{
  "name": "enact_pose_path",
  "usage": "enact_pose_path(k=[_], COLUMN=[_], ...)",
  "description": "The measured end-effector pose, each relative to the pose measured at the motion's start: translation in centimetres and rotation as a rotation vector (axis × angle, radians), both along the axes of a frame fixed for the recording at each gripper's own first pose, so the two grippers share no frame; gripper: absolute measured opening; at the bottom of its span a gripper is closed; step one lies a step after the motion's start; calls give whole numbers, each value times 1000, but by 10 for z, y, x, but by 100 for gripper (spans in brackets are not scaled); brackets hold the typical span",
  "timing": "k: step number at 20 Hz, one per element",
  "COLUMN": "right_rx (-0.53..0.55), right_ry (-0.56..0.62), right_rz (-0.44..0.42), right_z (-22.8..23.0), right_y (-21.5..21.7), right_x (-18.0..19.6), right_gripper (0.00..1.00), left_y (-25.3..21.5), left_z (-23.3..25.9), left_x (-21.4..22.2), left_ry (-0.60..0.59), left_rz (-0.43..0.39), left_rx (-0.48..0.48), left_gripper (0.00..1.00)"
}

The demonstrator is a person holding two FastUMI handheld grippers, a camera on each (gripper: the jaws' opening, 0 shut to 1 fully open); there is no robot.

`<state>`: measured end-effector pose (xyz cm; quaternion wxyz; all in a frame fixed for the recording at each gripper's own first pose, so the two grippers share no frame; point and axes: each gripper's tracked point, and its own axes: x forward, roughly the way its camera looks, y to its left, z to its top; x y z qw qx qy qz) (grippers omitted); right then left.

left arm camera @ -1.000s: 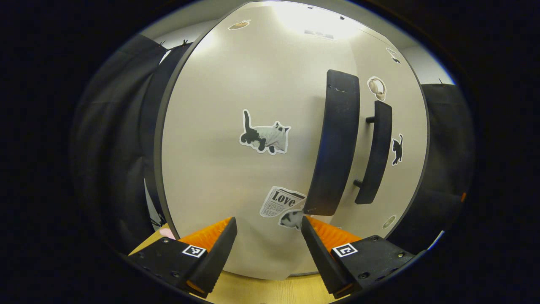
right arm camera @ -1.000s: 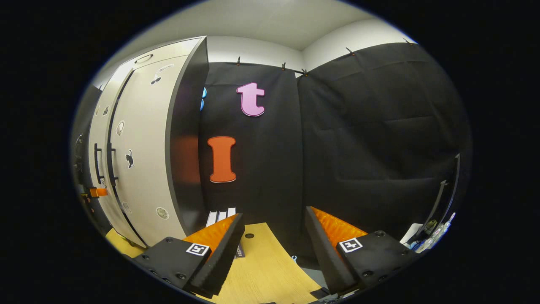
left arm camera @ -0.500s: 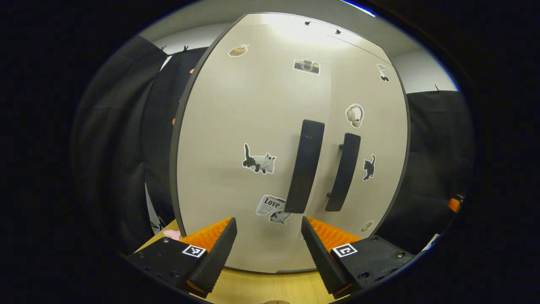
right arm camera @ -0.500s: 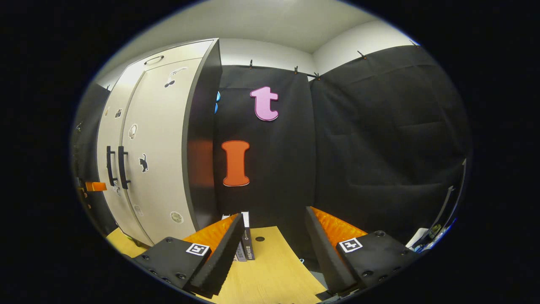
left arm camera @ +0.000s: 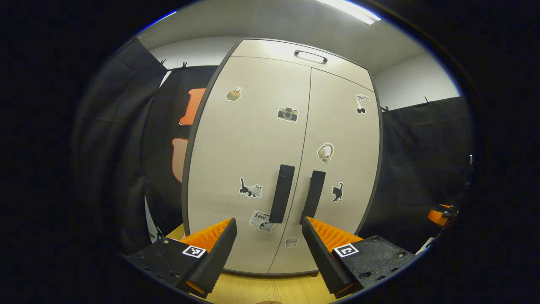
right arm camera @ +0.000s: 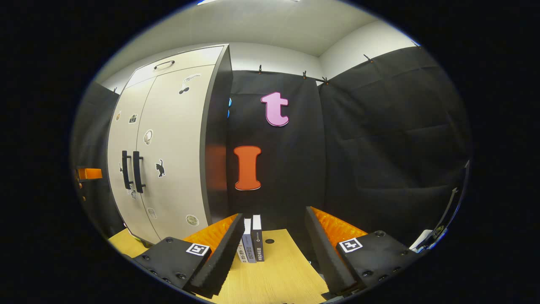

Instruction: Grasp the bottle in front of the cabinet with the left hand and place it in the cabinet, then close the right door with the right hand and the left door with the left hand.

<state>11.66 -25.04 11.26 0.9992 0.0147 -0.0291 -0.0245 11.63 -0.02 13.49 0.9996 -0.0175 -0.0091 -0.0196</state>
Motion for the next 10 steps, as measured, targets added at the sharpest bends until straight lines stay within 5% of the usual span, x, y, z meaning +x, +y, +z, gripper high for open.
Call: enact_pose_path(k=[8, 10], right_rx=[-17, -23], right_ry=[-28, -24], right_rz=[5, 6], right_z=[8, 5], right_y=[0, 0], right_x=[-9, -10], right_gripper=[95, 88], left_y=[3, 5], left_z=[5, 5], left_x=[-21, -25], left_ry=[-26, -26], left_rz=[24, 32], left_rx=[12, 9], left_gripper=[95, 94])
